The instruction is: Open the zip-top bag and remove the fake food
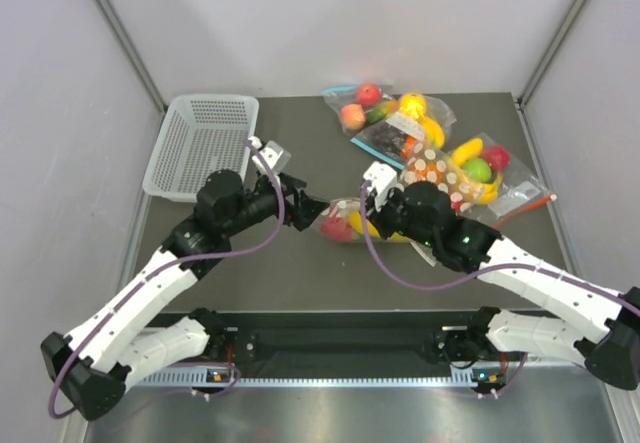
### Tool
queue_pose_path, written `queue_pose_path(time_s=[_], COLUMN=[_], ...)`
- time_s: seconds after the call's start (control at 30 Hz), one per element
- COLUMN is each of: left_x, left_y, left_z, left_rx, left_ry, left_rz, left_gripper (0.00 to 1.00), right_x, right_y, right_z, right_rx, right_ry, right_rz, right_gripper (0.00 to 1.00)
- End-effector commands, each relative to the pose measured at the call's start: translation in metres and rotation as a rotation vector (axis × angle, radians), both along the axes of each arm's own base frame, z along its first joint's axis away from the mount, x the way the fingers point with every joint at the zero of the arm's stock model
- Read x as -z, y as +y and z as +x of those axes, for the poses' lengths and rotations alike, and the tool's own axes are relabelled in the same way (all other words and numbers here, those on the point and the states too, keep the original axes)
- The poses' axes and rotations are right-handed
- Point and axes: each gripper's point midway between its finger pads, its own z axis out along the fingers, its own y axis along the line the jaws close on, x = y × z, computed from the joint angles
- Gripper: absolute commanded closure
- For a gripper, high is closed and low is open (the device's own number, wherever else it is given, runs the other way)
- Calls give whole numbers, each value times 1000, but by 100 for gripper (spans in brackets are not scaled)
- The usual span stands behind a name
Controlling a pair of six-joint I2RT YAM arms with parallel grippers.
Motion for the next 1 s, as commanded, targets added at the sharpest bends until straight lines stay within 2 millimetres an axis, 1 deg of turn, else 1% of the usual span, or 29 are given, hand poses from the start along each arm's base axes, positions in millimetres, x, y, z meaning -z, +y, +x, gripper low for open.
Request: queue_pose_path(time_s=[0.0, 0.03, 0.07, 0.1, 0.17, 0.2, 0.23, 0.3, 0.37, 0.4, 0.53, 0.57, 0.63, 0.67, 0.73, 0.77, 0.8, 0.83, 0.9, 0.93, 0.97], left_x=[-34, -35, -40, -35, -31, -28, -32, -32, -27, -22, -15, -17, -13, -16, -11, -10, -8, -6, -3, -3, -2], left_y=[4, 1, -3, -8, -11, -15, -19, -23, -26, -28, -34, -37, -41, -44, -47, -48, -50, -51, -50, -50, -50], left_z=[-9, -14, -15, -20, -20, -20, -21, -21, -22, -21, -21, -24, -26, -31, -34, -35, -37, -38, -38, -40, -39], left_rx=[73, 111, 134, 177, 201, 224, 241, 266, 281, 285, 319, 346, 373, 407, 434, 441, 462, 465, 468, 473, 471], left_ry=[-216, -246, -275, -272, -272, -264, -282, -300, -298, -294, -292, -305, -290, -303, -285, -284, -283, -277, -273, -276, -274], left_rz=[10, 11, -7, -8, 1, 3, -13, -33, -38, -30, -29, -45, -61, -78, -93, -98, -105, -104, -104, -104, -105], left_gripper=[19, 17, 14, 14, 14, 14, 14, 14, 14, 14, 15, 16, 16, 17, 20, 25, 39, 47, 59, 69, 74], right_x=[-67, -71, -79, -82, -86, -90, -93, -96, -99, -100, -100, -101, -99, -100, -99, -100, -97, -97, -97, -97, -96], right_y=[5, 9, 10, 12, 13, 14, 15, 17, 23, 23, 27, 28, 27, 27, 25, 26, 25, 26, 24, 24, 25], right_z=[-6, -12, -13, -15, -16, -13, -14, -14, -19, -19, -26, -27, -29, -29, -29, -29, -28, -29, -27, -28, -29], right_rx=[-57, -103, -117, -131, -142, -136, -142, -154, -194, -201, -242, -250, -264, -268, -276, -281, -280, -289, -289, -295, -300], right_ry=[8, 26, 31, 38, 53, 59, 65, 71, 70, 71, 108, 110, 134, 140, 155, 157, 166, 169, 173, 174, 180], right_rz=[173, 185, 191, 196, 199, 208, 213, 222, 242, 246, 277, 285, 301, 310, 327, 335, 338, 342, 346, 345, 343], right_gripper=[100, 100, 100, 100, 100, 100, 100, 100, 100, 100, 100, 100, 100, 100, 100, 100, 100, 100, 100, 100, 100])
